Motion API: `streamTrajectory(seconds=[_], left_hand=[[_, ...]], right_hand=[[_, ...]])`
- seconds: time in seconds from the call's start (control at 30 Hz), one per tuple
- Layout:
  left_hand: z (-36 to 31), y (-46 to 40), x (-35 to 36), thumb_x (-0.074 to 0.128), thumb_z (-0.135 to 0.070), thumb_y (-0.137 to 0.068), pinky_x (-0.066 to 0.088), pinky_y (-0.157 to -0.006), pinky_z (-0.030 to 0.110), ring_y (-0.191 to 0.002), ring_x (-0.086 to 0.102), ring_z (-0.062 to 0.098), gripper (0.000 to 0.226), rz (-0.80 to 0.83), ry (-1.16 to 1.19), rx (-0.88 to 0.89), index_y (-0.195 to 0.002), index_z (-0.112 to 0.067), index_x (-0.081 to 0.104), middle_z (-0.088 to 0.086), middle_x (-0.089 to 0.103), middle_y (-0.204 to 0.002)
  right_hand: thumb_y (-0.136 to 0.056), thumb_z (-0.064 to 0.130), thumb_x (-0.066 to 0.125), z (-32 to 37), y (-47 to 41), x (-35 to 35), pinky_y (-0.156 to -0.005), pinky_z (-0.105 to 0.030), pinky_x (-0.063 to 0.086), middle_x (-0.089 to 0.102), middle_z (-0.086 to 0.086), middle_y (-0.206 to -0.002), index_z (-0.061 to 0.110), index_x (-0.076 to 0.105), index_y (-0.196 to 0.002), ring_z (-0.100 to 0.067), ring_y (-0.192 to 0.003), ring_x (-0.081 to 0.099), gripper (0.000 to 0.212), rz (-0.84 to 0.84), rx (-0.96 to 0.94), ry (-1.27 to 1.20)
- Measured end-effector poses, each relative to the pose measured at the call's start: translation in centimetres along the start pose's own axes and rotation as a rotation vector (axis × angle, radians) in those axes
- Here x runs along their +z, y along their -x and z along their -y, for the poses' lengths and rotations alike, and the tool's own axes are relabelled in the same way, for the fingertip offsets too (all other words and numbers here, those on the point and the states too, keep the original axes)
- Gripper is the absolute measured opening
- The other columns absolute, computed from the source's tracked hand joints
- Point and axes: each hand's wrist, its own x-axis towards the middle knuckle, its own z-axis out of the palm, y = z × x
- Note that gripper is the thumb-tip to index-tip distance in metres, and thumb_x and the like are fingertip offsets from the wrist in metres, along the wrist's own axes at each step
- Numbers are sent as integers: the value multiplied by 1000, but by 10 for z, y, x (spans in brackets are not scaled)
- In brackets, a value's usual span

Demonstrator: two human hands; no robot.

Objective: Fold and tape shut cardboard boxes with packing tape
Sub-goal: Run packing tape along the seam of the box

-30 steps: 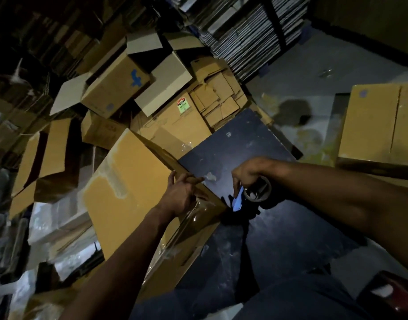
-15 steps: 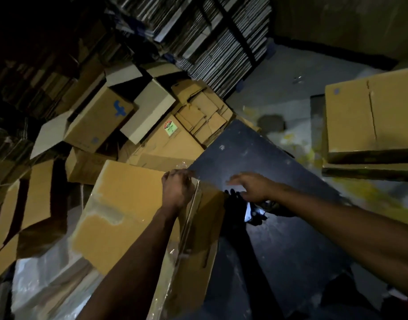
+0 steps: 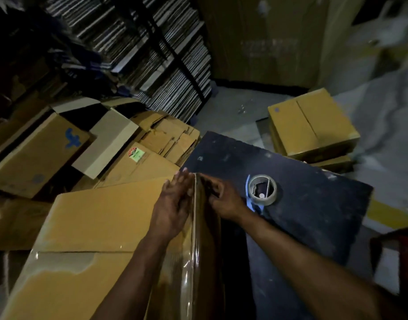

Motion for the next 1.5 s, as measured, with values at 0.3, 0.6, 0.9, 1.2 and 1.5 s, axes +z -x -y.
streamTrajectory(seconds=[0.3, 0.6, 0.9, 1.2, 1.5], left_hand=[[12, -6, 4, 44, -37, -116, 10, -137, 40, -166, 18, 6, 50, 15, 7, 16, -165, -29, 47, -8, 28, -178], [11, -4, 5, 44, -44, -114, 10, -138, 44, -166, 14, 3, 52, 26, 45, -18, -165, -32, 46, -13, 27, -178], [1, 0, 5, 38, -48, -115, 13, -137, 48, -167, 12, 3, 52, 32, 5, -40, -165, -35, 43, -12, 29, -177], [-1, 1, 1, 49, -41, -116, 11, -138, 51, -166, 19, 4, 45, 24, 144, -122, -161, -38, 51, -20, 37, -172], [2, 0, -3, 53, -30, -114, 10, -138, 55, -167, 16, 9, 51, 55, 108, -107, -164, -32, 46, -19, 33, -174]], right_hand=[[-73, -5, 47, -19, 43, 32, -130, -42, 28, 36, 3, -171, 18, 38, -165, -12, -159, 29, 95, -181, -272, 296], [-87, 1, 46, -3, 25, 31, -129, -45, 31, 40, 3, -169, 26, 36, -166, -17, -156, 37, 84, -170, -147, 279], [-99, 63, 64, 32, 14, -2, -108, -39, 53, 76, 24, -116, 60, 76, -105, 2, -114, 68, 14, -288, 116, -272], [-89, 37, 86, 21, -11, 1, -111, -43, 55, 79, 6, -121, 21, 82, -120, -10, -120, 72, 35, -132, 161, -468], [-93, 29, 84, -11, -17, 5, -106, -47, 58, 81, 3, -114, 24, 85, -108, -18, -115, 74, 16, -206, 220, -453]])
